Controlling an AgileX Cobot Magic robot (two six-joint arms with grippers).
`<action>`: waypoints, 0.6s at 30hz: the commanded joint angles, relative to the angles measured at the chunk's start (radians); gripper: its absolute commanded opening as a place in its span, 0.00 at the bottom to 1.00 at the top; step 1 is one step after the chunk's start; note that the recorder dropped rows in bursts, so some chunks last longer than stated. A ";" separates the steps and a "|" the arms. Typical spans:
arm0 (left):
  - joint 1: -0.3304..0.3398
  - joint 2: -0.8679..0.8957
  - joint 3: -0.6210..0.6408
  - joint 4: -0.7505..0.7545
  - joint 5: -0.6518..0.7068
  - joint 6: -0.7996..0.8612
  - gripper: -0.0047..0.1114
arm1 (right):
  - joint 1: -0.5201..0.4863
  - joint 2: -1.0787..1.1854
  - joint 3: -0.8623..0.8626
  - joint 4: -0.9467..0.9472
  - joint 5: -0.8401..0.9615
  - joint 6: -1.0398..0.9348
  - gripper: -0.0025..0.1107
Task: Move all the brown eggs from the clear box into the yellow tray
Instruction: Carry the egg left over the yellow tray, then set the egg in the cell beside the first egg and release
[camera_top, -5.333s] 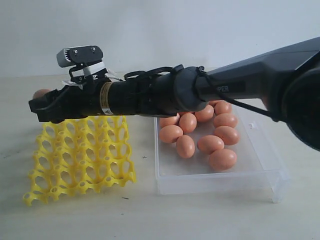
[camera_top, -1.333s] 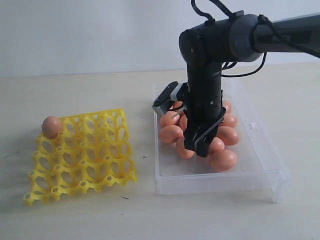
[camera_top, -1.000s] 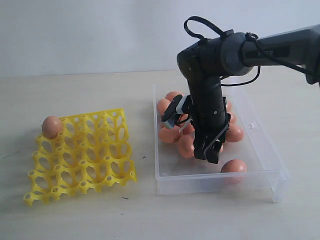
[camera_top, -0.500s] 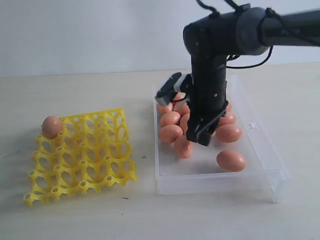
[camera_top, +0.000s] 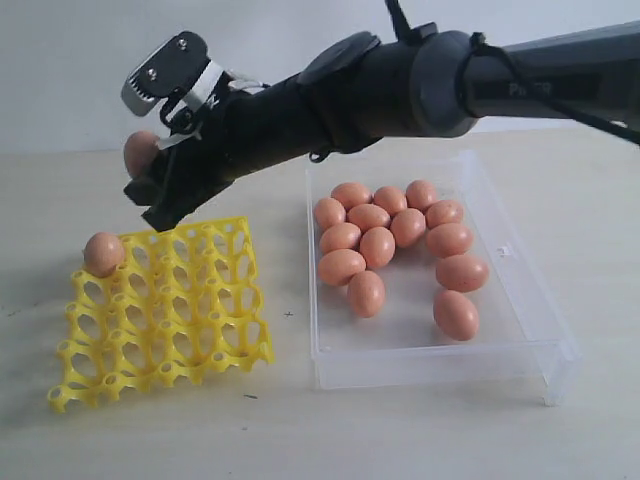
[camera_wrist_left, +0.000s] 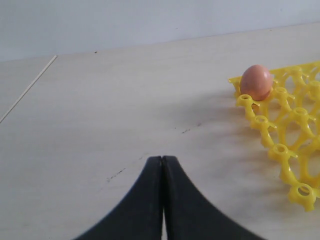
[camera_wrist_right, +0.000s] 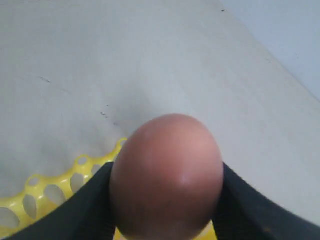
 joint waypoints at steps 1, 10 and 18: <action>-0.006 -0.006 -0.004 0.001 -0.008 -0.005 0.04 | 0.013 0.036 -0.021 0.018 -0.112 0.033 0.02; -0.006 -0.006 -0.004 0.001 -0.008 -0.005 0.04 | 0.050 0.221 -0.234 -0.489 -0.131 0.747 0.02; -0.006 -0.006 -0.004 0.001 -0.008 -0.005 0.04 | 0.084 0.267 -0.239 -0.594 -0.220 0.952 0.02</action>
